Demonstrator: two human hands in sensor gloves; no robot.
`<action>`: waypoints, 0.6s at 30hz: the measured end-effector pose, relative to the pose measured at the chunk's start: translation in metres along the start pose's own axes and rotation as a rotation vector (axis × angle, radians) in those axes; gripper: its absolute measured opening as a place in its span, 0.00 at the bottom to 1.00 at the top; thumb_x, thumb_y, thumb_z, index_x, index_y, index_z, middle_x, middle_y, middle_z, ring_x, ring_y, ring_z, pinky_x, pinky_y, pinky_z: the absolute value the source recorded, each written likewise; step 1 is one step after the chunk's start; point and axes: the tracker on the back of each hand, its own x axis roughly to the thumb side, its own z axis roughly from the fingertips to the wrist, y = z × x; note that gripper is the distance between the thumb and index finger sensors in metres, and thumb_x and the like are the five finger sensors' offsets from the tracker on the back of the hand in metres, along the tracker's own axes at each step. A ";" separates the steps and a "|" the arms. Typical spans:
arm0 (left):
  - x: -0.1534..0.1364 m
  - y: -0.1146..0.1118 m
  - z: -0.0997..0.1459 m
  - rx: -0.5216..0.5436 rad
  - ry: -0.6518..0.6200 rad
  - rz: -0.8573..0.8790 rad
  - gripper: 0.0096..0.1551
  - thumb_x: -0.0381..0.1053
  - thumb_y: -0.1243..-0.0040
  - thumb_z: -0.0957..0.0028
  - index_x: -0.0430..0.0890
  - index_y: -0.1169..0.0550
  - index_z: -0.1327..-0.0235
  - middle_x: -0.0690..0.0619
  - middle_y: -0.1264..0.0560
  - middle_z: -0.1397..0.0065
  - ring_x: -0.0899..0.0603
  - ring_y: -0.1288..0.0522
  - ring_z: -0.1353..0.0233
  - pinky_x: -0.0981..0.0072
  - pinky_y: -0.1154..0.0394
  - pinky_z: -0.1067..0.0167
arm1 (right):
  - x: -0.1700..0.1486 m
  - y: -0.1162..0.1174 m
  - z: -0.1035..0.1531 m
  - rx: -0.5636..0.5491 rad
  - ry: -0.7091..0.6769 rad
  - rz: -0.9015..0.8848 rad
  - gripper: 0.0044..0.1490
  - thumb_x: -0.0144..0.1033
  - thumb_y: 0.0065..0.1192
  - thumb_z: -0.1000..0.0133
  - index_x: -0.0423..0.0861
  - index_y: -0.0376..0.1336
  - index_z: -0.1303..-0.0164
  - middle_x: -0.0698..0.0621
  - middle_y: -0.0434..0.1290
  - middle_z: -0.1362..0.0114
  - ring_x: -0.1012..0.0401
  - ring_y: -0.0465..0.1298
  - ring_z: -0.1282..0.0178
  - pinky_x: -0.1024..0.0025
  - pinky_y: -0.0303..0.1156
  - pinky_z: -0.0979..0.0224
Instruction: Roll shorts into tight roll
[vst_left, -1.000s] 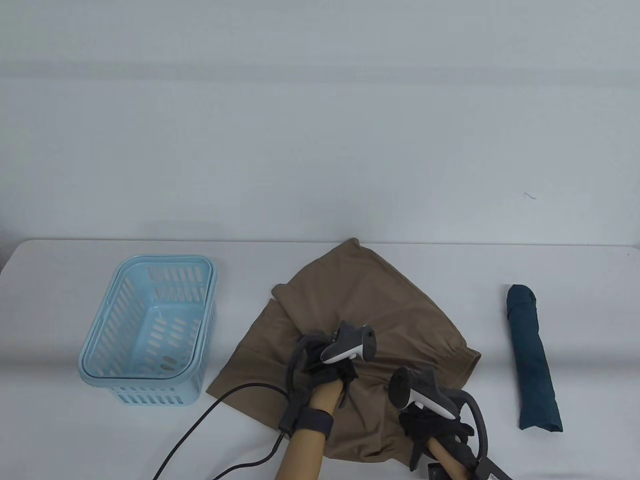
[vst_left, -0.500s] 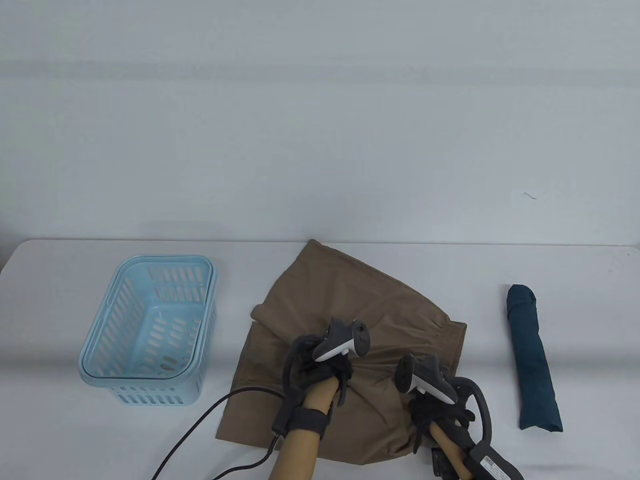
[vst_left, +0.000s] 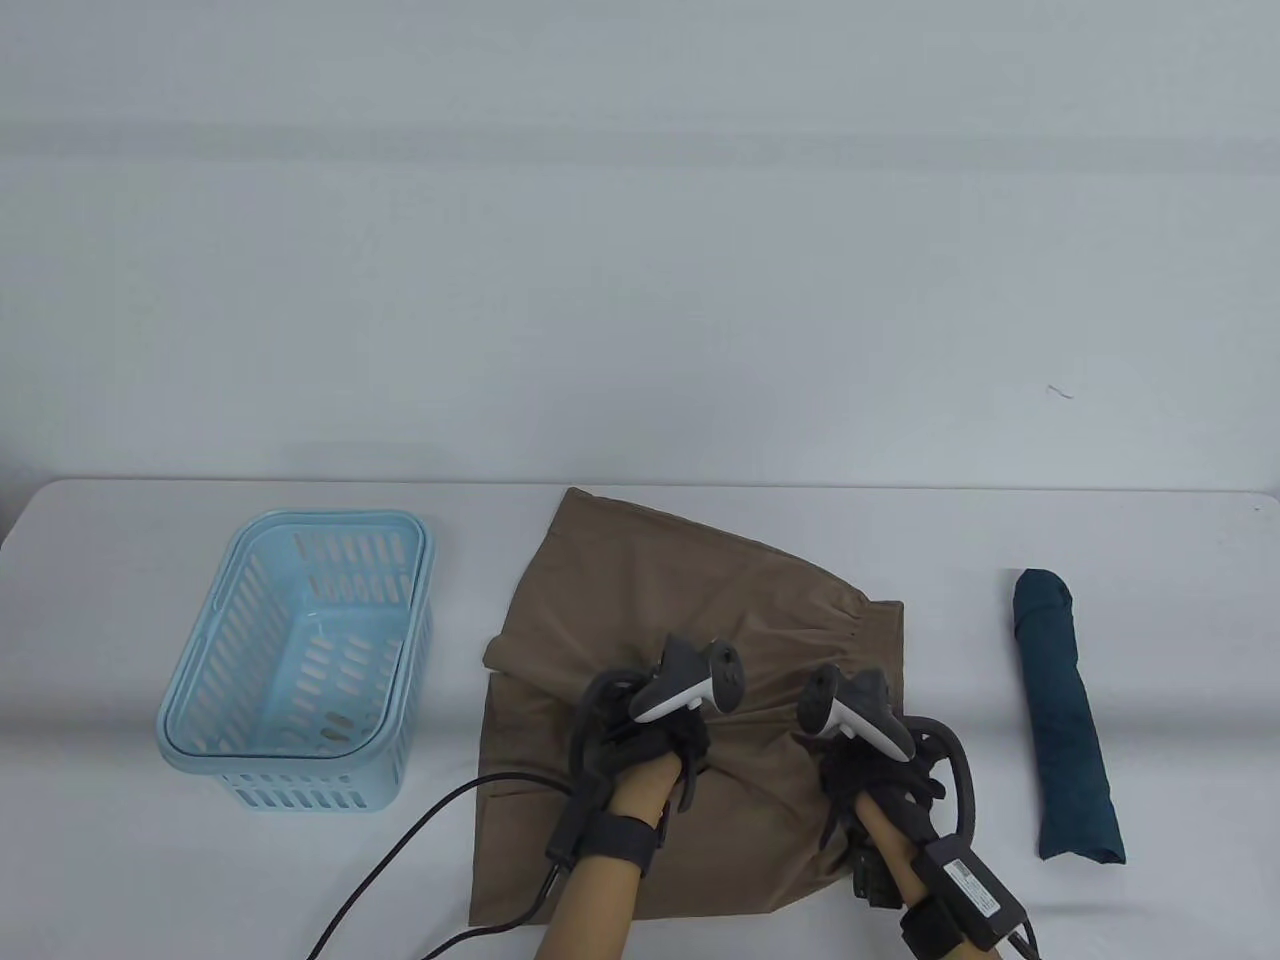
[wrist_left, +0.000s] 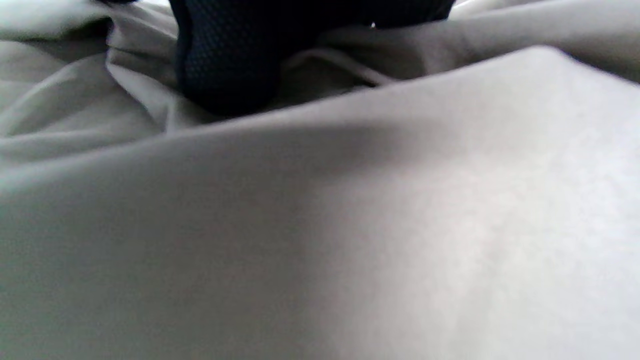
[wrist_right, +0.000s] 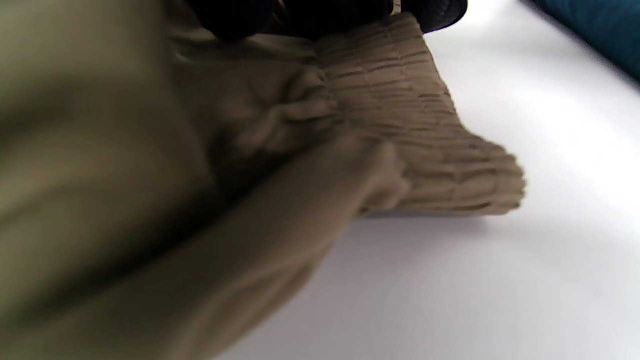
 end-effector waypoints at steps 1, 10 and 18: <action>0.001 0.000 -0.001 0.001 -0.002 -0.005 0.29 0.52 0.53 0.41 0.37 0.31 0.33 0.34 0.28 0.36 0.38 0.22 0.41 0.24 0.44 0.31 | -0.001 -0.001 -0.003 0.004 0.000 -0.015 0.37 0.43 0.45 0.38 0.40 0.49 0.21 0.41 0.41 0.13 0.38 0.49 0.15 0.27 0.39 0.23; -0.001 0.004 -0.004 0.000 -0.020 0.016 0.28 0.52 0.52 0.41 0.37 0.29 0.35 0.35 0.27 0.38 0.39 0.21 0.43 0.25 0.41 0.32 | -0.006 -0.008 -0.016 -0.011 -0.031 -0.079 0.37 0.42 0.45 0.38 0.40 0.48 0.21 0.42 0.40 0.13 0.38 0.48 0.15 0.27 0.38 0.23; -0.011 0.000 0.005 -0.056 -0.143 0.014 0.33 0.53 0.53 0.41 0.40 0.38 0.27 0.36 0.34 0.30 0.39 0.26 0.36 0.25 0.47 0.30 | -0.011 -0.003 -0.016 -0.078 -0.105 -0.026 0.37 0.42 0.46 0.40 0.40 0.49 0.21 0.41 0.41 0.14 0.38 0.49 0.16 0.27 0.39 0.23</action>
